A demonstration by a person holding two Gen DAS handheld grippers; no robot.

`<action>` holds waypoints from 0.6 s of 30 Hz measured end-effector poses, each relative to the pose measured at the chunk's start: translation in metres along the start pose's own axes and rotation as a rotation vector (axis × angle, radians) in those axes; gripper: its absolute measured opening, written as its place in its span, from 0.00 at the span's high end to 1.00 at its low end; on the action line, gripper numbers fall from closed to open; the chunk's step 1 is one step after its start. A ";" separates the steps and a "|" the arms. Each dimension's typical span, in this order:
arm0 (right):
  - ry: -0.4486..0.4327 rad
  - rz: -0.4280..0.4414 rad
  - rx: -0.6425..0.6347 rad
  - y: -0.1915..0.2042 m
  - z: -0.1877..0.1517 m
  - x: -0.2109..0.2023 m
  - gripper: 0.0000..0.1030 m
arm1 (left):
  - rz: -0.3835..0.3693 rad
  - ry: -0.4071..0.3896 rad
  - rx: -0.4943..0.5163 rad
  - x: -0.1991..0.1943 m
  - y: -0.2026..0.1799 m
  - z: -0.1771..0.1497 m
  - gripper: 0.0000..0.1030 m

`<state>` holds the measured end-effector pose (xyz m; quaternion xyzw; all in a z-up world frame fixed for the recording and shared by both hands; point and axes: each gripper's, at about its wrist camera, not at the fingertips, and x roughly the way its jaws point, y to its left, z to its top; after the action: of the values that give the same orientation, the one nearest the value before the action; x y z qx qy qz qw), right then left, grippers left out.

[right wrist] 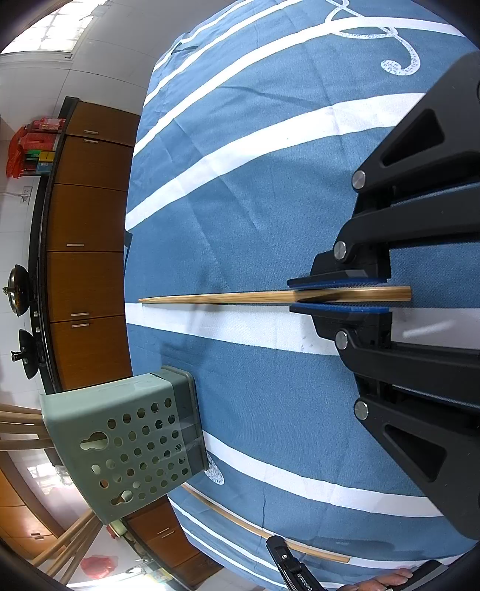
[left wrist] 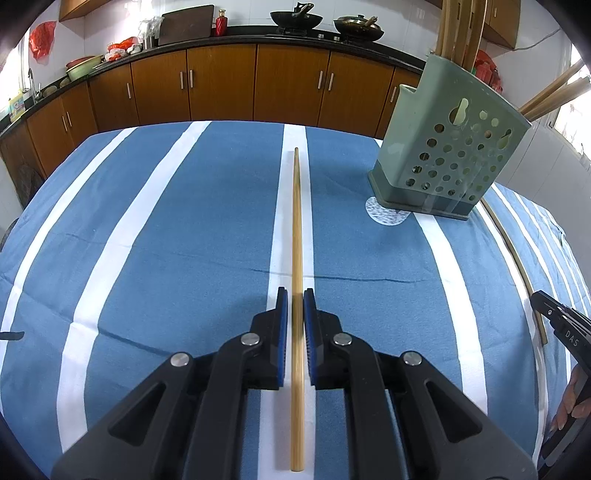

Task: Organize utensils
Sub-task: 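Hold both grasped chopsticks on the cloth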

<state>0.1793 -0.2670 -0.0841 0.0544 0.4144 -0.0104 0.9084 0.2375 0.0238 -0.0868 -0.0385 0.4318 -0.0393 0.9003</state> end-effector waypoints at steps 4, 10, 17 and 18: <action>0.001 0.009 0.011 -0.001 -0.002 -0.001 0.92 | 0.003 0.001 0.009 -0.001 -0.002 -0.002 0.89; 0.001 0.009 0.012 -0.001 -0.002 -0.001 0.92 | 0.006 0.001 0.018 -0.003 -0.003 -0.003 0.92; -0.055 0.034 0.042 -0.008 -0.002 -0.014 0.92 | -0.003 -0.014 0.054 -0.017 -0.004 -0.006 0.93; -0.075 0.042 0.048 -0.009 -0.001 -0.020 0.92 | -0.005 -0.025 0.055 -0.021 -0.004 -0.006 0.93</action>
<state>0.1651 -0.2767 -0.0705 0.0846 0.3786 -0.0032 0.9217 0.2196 0.0213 -0.0735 -0.0152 0.4190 -0.0528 0.9063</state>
